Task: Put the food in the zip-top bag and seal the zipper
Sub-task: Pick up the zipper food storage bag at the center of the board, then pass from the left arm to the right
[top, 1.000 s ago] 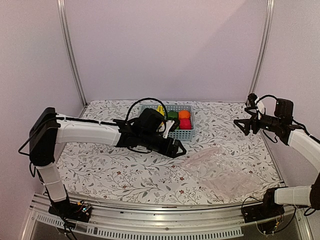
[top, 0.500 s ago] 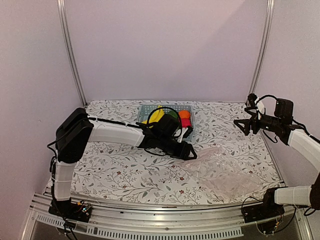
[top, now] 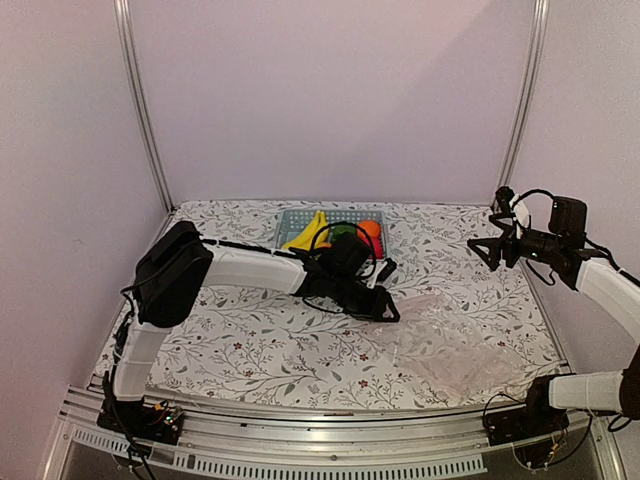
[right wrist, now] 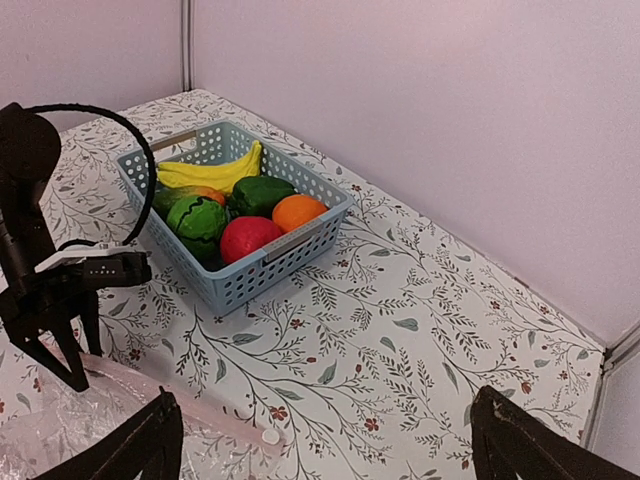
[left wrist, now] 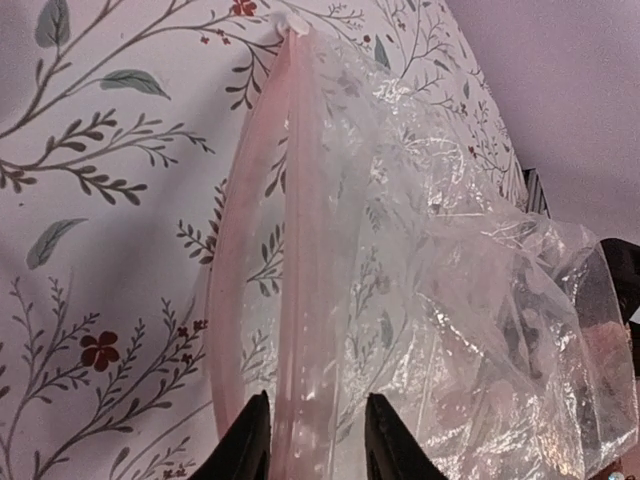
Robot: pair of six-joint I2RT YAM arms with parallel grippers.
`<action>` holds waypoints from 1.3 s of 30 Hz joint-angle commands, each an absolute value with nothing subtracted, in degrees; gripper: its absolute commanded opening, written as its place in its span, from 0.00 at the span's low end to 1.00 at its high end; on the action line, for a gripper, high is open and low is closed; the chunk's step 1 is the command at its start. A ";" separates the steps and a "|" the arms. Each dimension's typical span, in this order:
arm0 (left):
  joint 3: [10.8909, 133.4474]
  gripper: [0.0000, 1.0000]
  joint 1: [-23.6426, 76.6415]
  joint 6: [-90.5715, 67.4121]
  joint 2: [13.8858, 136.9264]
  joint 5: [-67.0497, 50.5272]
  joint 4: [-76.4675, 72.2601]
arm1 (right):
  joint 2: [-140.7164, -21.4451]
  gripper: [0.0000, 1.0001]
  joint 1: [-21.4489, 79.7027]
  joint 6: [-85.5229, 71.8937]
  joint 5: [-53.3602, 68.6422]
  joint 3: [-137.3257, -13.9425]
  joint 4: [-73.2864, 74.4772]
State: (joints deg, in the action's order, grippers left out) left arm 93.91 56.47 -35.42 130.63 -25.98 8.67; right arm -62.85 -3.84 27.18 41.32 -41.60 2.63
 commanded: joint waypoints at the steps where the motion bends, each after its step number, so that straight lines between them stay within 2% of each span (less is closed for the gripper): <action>1: 94.61 0.25 57.09 -36.06 130.48 -29.75 6.82 | -63.19 0.99 -4.13 27.77 42.31 -42.71 3.95; 4: 93.72 0.11 57.08 -36.38 129.56 -29.93 6.02 | -63.19 0.99 -4.13 27.77 42.34 -42.71 3.98; 9: 90.02 0.00 57.10 -33.91 122.77 -25.99 7.70 | -63.40 0.99 -4.13 26.88 42.63 -42.99 3.89; 14: 86.89 0.00 57.43 -23.42 109.81 -18.20 18.43 | -62.49 0.99 -4.20 23.13 42.03 -44.61 3.19; 17: 87.79 0.00 57.58 -18.13 101.75 -8.27 29.90 | -60.92 0.99 -4.13 20.08 43.38 -46.12 3.21; 22: 90.61 0.00 59.34 -9.95 92.11 2.94 41.77 | -60.60 0.88 -3.33 13.75 54.20 -56.62 11.78; 27: 88.91 0.00 64.72 -4.67 84.27 12.62 41.00 | -60.69 0.84 1.36 8.93 61.50 -65.47 17.41; 31: 86.42 0.00 70.16 -2.56 85.64 20.14 36.41 | -61.49 0.78 4.40 0.47 68.14 -66.35 15.69; 34: 85.48 0.00 73.33 -3.51 89.58 24.61 30.76 | -62.45 0.77 8.28 -5.40 67.54 -63.95 13.98; 39: 87.02 0.01 78.23 -5.54 99.18 39.26 21.75 | -62.65 0.77 11.69 -8.31 66.03 -60.89 12.35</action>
